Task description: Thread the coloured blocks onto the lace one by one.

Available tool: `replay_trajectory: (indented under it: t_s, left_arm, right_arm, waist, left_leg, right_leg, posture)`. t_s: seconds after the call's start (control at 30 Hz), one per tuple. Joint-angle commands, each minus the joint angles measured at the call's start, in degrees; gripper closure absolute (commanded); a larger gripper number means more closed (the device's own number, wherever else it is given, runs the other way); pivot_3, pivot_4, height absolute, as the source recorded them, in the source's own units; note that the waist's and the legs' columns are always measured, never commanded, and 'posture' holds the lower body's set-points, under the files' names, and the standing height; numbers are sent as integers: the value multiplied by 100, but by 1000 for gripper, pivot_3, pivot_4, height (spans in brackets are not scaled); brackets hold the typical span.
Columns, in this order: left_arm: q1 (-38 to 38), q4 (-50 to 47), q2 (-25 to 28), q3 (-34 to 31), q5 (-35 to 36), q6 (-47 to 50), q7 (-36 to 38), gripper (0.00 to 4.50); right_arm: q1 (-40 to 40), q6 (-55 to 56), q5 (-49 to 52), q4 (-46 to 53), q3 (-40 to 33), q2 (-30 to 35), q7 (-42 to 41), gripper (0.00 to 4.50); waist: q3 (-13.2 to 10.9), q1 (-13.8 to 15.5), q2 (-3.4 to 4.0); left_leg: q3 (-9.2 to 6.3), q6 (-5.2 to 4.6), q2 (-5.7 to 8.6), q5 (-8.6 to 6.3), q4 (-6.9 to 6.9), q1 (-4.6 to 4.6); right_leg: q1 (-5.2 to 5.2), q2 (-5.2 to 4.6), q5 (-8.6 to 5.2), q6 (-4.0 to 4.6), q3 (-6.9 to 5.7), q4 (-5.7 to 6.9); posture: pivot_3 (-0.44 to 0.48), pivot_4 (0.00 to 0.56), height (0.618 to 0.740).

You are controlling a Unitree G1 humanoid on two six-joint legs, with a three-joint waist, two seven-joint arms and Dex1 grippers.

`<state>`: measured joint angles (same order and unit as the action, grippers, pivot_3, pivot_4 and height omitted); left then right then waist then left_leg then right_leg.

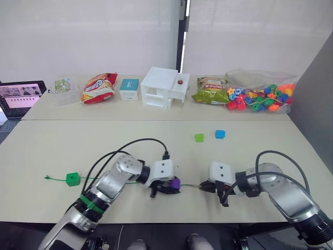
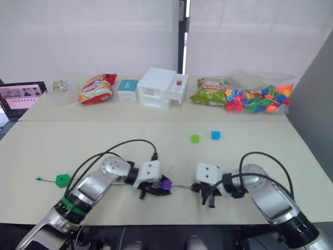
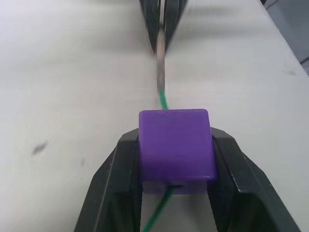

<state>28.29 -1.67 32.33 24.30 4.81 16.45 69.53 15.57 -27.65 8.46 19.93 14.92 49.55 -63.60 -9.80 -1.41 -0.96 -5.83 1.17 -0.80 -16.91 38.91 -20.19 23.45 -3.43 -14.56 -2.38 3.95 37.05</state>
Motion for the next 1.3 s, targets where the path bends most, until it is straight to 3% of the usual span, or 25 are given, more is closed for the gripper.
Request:
replay_trajectory:
  t_s: [0.03, 0.27, 0.43, 0.83, 0.9, 1.13, 1.23, 1.3]
  left_arm:
    - [-249, -247, 581, -492, 140, 19, 138, 3290]
    - [-1018, 563, 2139, -1345, 187, -692, 602, 3290]
    - [-1454, 1239, 2801, -1655, 95, -1387, 771, 3290]
    - [-1509, 1417, 2823, -2030, 304, -1550, 682, 3290]
    - [-1427, 1309, 2723, -2122, 513, -1295, 676, 2256]
    - [-1119, 800, 2784, -2343, 1057, -591, 1083, 24]
    - [-814, 547, 2708, -2372, 1327, -169, 1166, 24]
    - [-594, -160, 2441, -2182, 1647, 333, 1065, 24]
  right_arm:
    - [-50, -10, 207, 347, -287, 123, -44, 4500]
    - [-198, -12, 274, 452, -324, 153, 4, 4500]
    - [-170, 45, 245, 359, -283, 93, 4, 4500]
    - [7, 97, 213, 172, -168, 18, -77, 4500]
    - [39, 90, 206, 156, -141, -7, -80, 4500]
    - [73, -30, 243, 216, -91, -35, -77, 4500]
    - [129, -57, 238, 191, -53, -63, -83, 4500]
    - [238, -143, 209, 208, 45, -157, -32, 4500]
  waist:
    - [0, -26, 0]
    - [-1, -118, 2]
    - [-4, -148, 15]
    - [-4, -135, 26]
    - [-4, -128, 26]
    - [-6, -96, 22]
    - [-9, -73, 15]
    - [-9, -78, 15]
  left_leg:
    - [0, 0, 0, 0, -1, 1]
    - [0, 0, -5, 0, -7, 4]
    - [9, -1, -9, -1, -20, 16]
    - [19, -2, -11, -1, -23, 21]
    - [19, -2, -10, -1, -22, 19]
    - [17, -2, -8, -1, -15, -8]
    - [14, -1, -8, -1, -4, -44]
    - [14, -1, -5, 0, 3, -57]
  right_leg:
    - [1, 0, 0, 0, 0, 0]
    - [2, 2, -1, 0, -1, -1]
    - [5, 3, -4, 4, 0, 3]
    - [4, 4, -4, 4, 1, 6]
    - [4, 3, -4, 4, 1, 5]
    - [28, 0, -3, 5, 1, 10]
    - [62, 1, -3, 5, 0, 17]
    - [71, -1, -2, 4, 0, 18]
  posture:
    - [0, 150, 740]
    - [0, 150, 740]
    - [0, 150, 740]
    - [0, 150, 740]
    - [0, 150, 740]
    - [0, 150, 740]
    - [0, 150, 740]
    - [0, 150, 740]
